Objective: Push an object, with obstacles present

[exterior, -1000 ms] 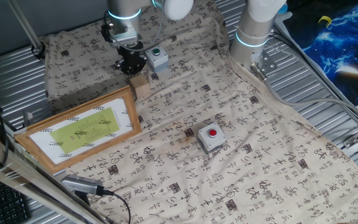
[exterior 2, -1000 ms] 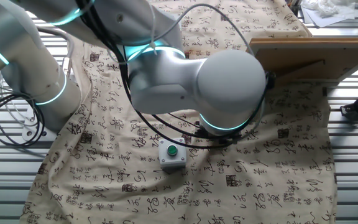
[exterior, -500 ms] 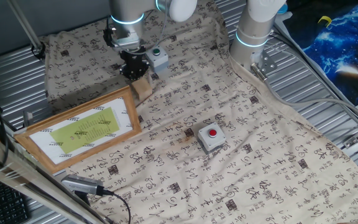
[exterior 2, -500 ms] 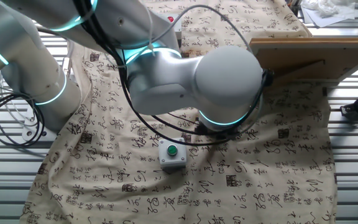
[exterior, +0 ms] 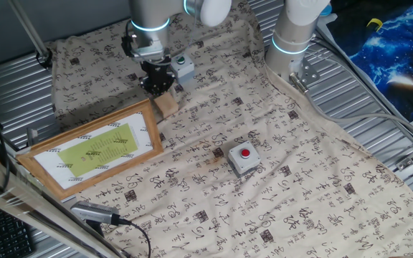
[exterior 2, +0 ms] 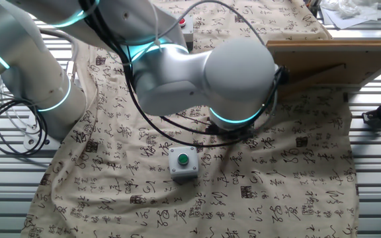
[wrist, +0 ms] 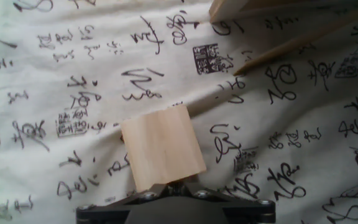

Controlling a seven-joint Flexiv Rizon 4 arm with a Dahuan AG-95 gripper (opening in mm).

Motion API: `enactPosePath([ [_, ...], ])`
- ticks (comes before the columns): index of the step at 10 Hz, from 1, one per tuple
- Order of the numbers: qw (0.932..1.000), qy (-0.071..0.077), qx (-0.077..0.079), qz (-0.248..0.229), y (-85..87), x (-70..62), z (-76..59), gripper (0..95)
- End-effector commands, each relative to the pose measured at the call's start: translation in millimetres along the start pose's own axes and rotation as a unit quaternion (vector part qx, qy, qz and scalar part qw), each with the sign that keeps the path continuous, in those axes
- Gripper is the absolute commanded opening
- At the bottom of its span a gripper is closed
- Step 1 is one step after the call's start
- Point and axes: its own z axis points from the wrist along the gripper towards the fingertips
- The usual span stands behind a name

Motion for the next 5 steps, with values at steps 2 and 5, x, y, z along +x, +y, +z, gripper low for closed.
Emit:
enactPosePath([
  [2,1.0,0.005,0.002,0.006,1.4,-7.4,0.9,0.0],
  [5,0.9999,0.008,0.001,0.009,2.4,-10.2,-6.1,0.0],
])
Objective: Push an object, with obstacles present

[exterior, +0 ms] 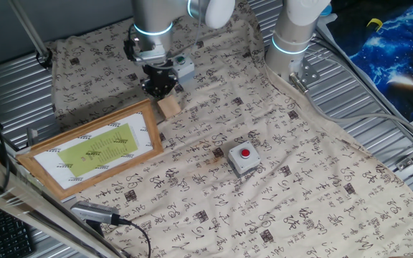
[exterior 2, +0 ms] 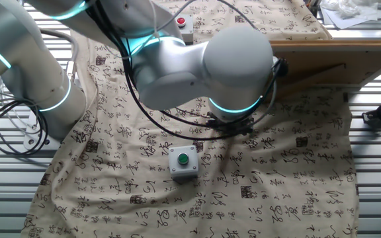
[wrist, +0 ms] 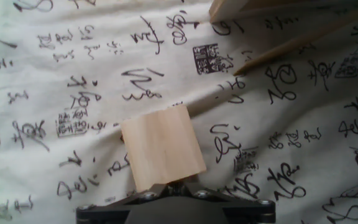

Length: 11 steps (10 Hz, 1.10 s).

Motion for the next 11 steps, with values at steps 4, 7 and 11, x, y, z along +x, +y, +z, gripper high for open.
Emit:
enactPosePath([
  [4,0.9999,-0.007,-0.003,0.013,-1.0,-11.0,-7.2,0.0],
  [7,0.9998,-0.007,-0.007,0.019,-4.5,-17.6,-14.0,0.0],
  [11,0.9998,0.003,-0.01,0.016,-10.7,-26.2,-19.5,0.0],
])
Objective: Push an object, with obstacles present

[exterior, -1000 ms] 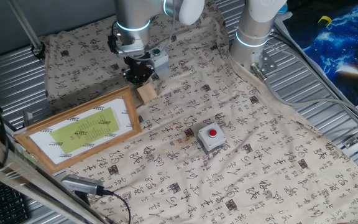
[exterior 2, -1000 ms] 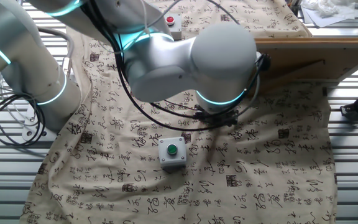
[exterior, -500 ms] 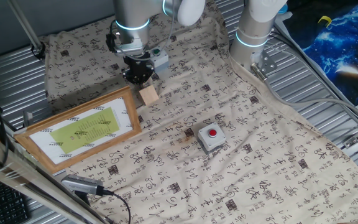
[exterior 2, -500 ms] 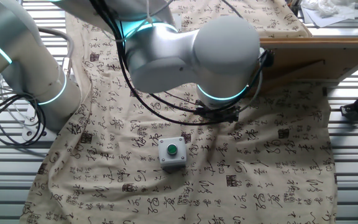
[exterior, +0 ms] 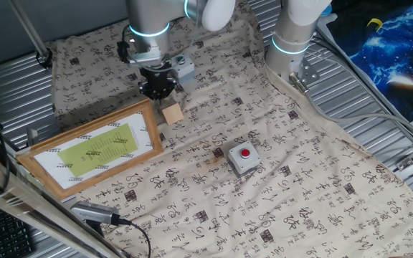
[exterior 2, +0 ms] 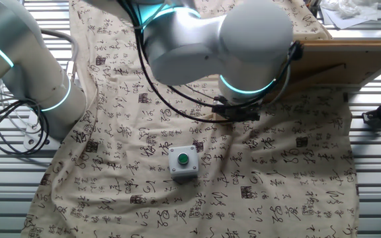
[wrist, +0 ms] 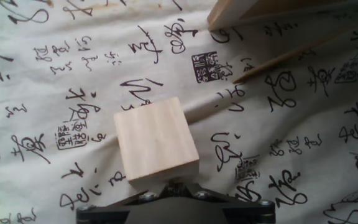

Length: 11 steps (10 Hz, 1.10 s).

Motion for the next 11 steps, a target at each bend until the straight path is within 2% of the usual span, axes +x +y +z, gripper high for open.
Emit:
enactPosePath([
  [1,0.9997,0.018,0.005,-0.018,-2.8,5.8,-0.9,0.0],
  [5,0.9994,0.017,0.004,-0.03,-7.2,26.6,-4.1,0.0],
  [10,0.9992,0.007,0.008,-0.038,-2.7,39.2,11.6,0.0],
  [11,0.9993,0.003,0.011,-0.037,-0.7,40.2,18.0,0.0],
])
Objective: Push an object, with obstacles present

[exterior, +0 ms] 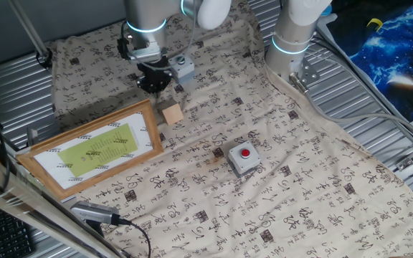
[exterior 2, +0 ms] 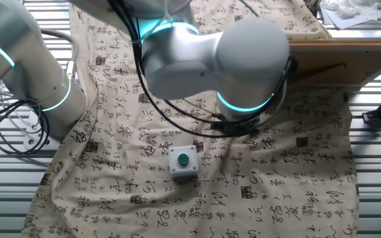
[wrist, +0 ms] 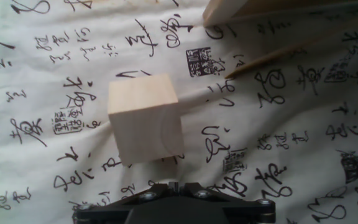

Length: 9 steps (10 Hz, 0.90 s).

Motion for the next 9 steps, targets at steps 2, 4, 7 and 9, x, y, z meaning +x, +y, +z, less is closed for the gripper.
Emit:
enactPosePath([
  [2,0.9999,-0.007,0.006,0.007,4.3,-4.1,8.5,0.0],
  [4,0.9996,-0.013,0.011,0.025,9.0,-14.2,13.9,0.0],
  [7,0.999,-0.018,0.014,0.038,13.5,-24.7,17.7,0.0],
  [9,0.9987,-0.02,0.016,0.043,16.6,-31.1,19.6,0.0],
])
